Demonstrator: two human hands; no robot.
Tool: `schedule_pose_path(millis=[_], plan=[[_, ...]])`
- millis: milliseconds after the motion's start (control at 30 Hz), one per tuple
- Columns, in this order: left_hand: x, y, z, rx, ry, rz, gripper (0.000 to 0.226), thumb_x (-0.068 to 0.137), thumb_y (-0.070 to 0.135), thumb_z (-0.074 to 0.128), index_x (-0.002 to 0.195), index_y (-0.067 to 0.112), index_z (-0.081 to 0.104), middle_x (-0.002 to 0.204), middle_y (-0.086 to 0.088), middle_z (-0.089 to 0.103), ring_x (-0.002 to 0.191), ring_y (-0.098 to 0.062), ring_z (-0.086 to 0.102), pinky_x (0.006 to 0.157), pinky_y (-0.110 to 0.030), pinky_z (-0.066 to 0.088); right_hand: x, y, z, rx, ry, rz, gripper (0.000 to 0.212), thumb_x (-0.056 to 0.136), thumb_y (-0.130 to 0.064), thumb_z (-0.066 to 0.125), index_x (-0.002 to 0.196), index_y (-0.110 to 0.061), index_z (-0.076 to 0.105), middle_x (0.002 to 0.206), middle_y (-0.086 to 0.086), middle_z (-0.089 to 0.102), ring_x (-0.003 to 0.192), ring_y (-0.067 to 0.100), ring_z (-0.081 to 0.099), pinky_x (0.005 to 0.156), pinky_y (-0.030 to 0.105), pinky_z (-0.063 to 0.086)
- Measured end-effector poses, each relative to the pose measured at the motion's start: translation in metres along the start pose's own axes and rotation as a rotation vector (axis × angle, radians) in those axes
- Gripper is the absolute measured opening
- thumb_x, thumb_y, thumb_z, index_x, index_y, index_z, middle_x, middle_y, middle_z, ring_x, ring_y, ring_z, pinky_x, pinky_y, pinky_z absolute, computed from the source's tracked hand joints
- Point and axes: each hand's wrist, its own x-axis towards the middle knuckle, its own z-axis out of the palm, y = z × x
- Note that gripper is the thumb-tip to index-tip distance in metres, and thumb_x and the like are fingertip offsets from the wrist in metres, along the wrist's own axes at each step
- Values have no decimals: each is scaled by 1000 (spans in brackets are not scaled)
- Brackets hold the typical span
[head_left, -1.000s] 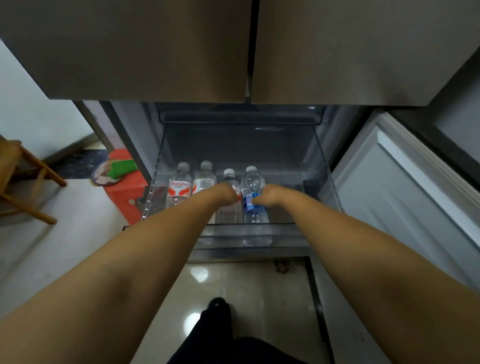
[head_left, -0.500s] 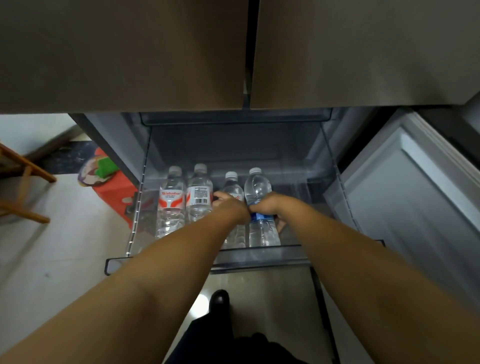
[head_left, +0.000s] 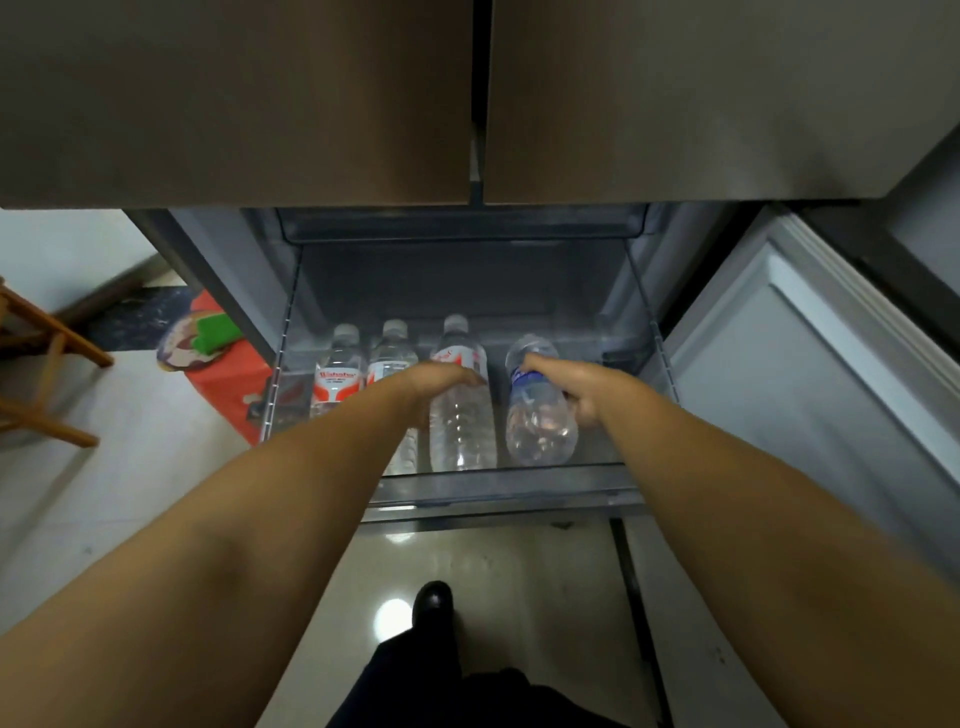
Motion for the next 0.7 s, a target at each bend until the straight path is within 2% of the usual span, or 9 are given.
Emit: schedule_pose_path(millis=[33, 67, 100, 167, 233, 333, 400, 533, 700], plan=[[-14, 5, 0, -88, -21, 24, 66, 69, 27, 77, 127, 7, 52, 99, -13, 67, 86, -29, 67, 84, -45, 56, -5, -3, -6, 74, -2, -15, 26, 88, -30, 63, 91, -5, 61, 63, 11, 68, 50, 21, 67, 52, 30, 58], [-22, 10, 0, -172, -43, 55, 50, 79, 25, 71, 121, 5, 53, 90, -11, 66, 78, -26, 65, 74, -38, 58, -8, -4, -12, 143, -10, -22, 28, 88, -30, 64, 96, -3, 61, 63, 12, 68, 52, 22, 68, 53, 31, 59], [-27, 14, 1, -257, -56, 71, 37, 86, 25, 65, 115, 6, 54, 85, -9, 64, 73, -24, 63, 67, -34, 57, -12, -6, -16, 200, -16, -38, 34, 87, -31, 65, 105, -2, 61, 72, 14, 70, 61, 24, 70, 62, 35, 60], [-39, 21, 1, -413, -108, 94, 24, 91, 29, 58, 105, 11, 55, 83, -8, 61, 73, -21, 61, 64, -33, 53, -17, -7, -24, 294, -31, -76, 46, 86, -34, 65, 116, 0, 59, 95, 18, 67, 86, 30, 67, 87, 43, 56], [-53, 26, 3, -528, -170, 115, 22, 91, 33, 56, 100, 13, 56, 82, -6, 59, 72, -20, 59, 60, -30, 56, -26, -9, -29, 363, -55, -115, 44, 86, -36, 65, 111, -1, 59, 99, 19, 65, 88, 30, 65, 88, 43, 54], [-68, 27, 7, -590, -218, 151, 24, 90, 35, 56, 97, 12, 58, 80, -5, 58, 69, -19, 58, 57, -29, 58, -38, -9, -33, 496, -89, -175, 45, 83, -43, 69, 102, -3, 59, 86, 17, 65, 74, 27, 65, 65, 38, 60], [-79, 25, 11, -573, -235, 152, 32, 89, 39, 57, 99, 8, 58, 83, -8, 61, 72, -20, 59, 61, -31, 58, -46, -6, -36, 538, -88, -195, 49, 80, -45, 72, 104, -4, 59, 85, 16, 65, 70, 27, 66, 57, 38, 60], [-97, 18, 22, -622, -273, 164, 42, 86, 44, 63, 103, 5, 58, 92, -12, 63, 81, -22, 62, 83, -36, 52, -65, 4, -45, 588, -99, -225, 49, 79, -40, 74, 110, -6, 57, 92, 18, 65, 69, 28, 68, 55, 38, 59], [-110, 3, 37, -730, -325, 232, 49, 84, 44, 66, 116, 8, 58, 93, -12, 64, 81, -22, 63, 87, -37, 50, -92, 27, -52, 648, -140, -273, 45, 83, -38, 71, 109, -4, 57, 85, 17, 65, 64, 26, 67, 55, 35, 59]])
